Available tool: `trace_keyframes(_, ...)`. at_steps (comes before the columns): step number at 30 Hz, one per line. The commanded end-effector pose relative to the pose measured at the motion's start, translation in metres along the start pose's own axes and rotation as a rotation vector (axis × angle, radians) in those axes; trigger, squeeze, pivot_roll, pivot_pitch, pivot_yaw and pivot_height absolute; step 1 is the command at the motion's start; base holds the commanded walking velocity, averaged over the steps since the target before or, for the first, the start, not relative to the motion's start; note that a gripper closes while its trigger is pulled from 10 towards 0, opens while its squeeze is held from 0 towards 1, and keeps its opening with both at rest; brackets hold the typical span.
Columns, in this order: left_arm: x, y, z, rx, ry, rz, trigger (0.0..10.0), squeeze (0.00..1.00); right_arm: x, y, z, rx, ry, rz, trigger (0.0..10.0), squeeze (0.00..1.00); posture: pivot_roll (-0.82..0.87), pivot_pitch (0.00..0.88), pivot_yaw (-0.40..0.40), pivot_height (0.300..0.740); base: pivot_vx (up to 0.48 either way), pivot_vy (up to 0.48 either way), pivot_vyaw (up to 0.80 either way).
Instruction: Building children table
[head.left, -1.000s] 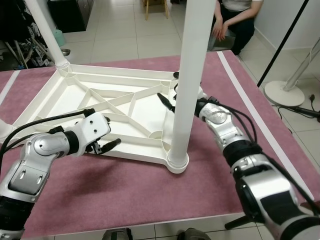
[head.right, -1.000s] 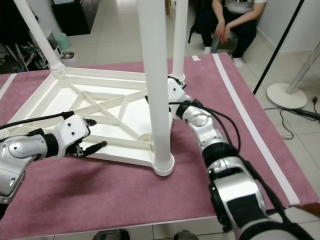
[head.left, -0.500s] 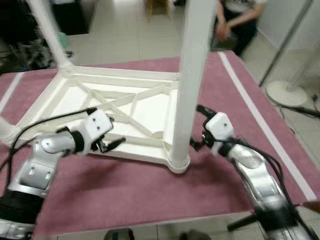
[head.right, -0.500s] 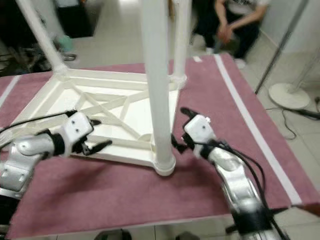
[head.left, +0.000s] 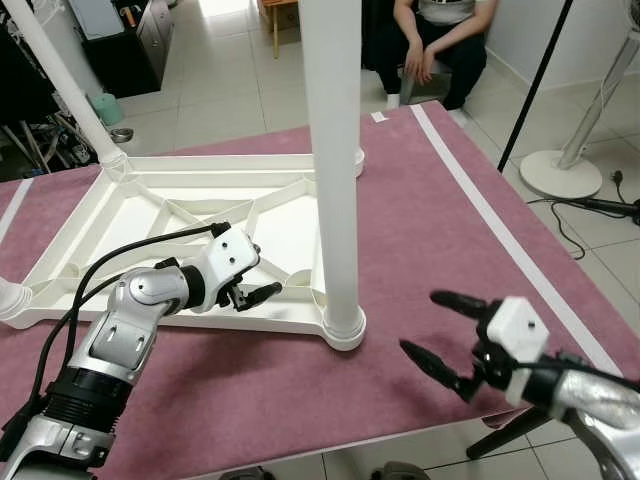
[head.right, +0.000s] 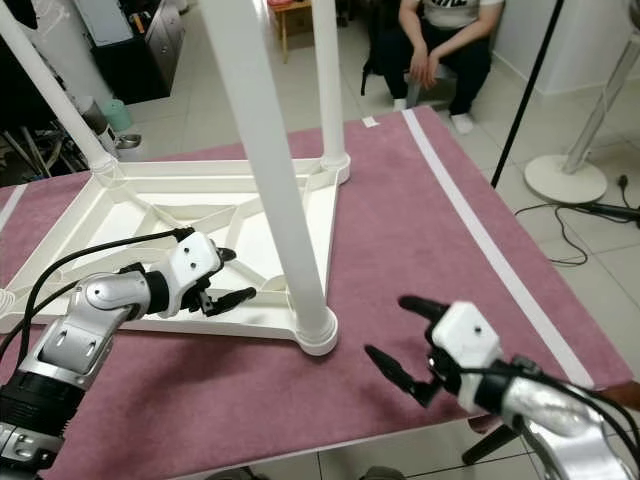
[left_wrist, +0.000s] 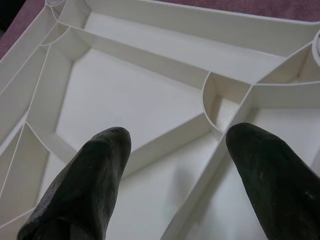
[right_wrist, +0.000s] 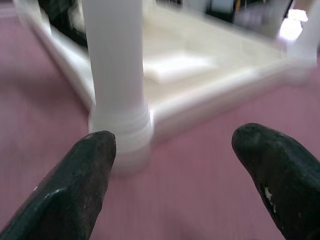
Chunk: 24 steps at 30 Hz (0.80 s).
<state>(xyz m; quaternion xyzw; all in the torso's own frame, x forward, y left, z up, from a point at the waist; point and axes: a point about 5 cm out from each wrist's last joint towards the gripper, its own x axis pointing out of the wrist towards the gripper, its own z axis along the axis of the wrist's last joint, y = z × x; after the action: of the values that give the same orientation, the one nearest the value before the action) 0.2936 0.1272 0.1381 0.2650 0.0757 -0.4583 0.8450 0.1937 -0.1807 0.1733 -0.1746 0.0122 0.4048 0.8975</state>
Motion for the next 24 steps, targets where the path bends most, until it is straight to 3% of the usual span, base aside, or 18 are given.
trace_keyframes(1,-0.002,0.010,-0.006,-0.005,0.025,0.182,10.0,0.00,0.009,0.009,0.006,0.030,-0.036,0.055,10.0,0.00,-0.06,0.000,0.161,0.740,0.000,0.000,0.00)
trace_keyframes(8,-0.001,0.007,-0.005,-0.015,0.013,0.193,10.0,0.00,0.032,0.004,0.016,0.001,-0.071,0.105,10.0,0.00,-0.03,0.000,0.128,0.740,0.000,0.000,0.00)
trace_keyframes(10,-0.003,0.003,-0.005,-0.025,0.006,0.201,10.0,0.00,0.049,-0.001,0.023,-0.003,-0.110,0.140,10.0,0.00,-0.01,0.000,0.107,0.740,0.000,0.000,0.00)
trace_keyframes(13,-0.003,0.002,-0.005,-0.030,0.004,0.205,10.0,0.00,0.054,-0.003,0.024,-0.008,-0.113,0.142,10.0,0.00,-0.01,0.000,0.107,0.740,0.000,0.000,0.00)
trace_keyframes(17,-0.005,-0.001,-0.006,-0.040,0.000,0.221,10.0,0.00,0.076,-0.023,0.025,-0.046,-0.111,-0.007,10.0,0.00,0.00,0.000,0.089,0.740,0.000,0.000,0.00)
trace_keyframes(23,-0.007,0.005,-0.002,-0.036,-0.024,0.250,10.0,0.00,0.082,-0.029,0.023,-0.038,-0.101,-0.073,10.0,0.00,0.00,0.000,0.088,0.740,0.000,0.000,0.00)
trace_keyframes(24,-0.006,0.011,0.001,-0.015,-0.023,0.272,10.0,0.00,0.083,-0.034,0.019,-0.047,-0.082,-0.124,10.0,0.00,-0.01,0.000,0.096,0.740,0.000,0.000,0.00)
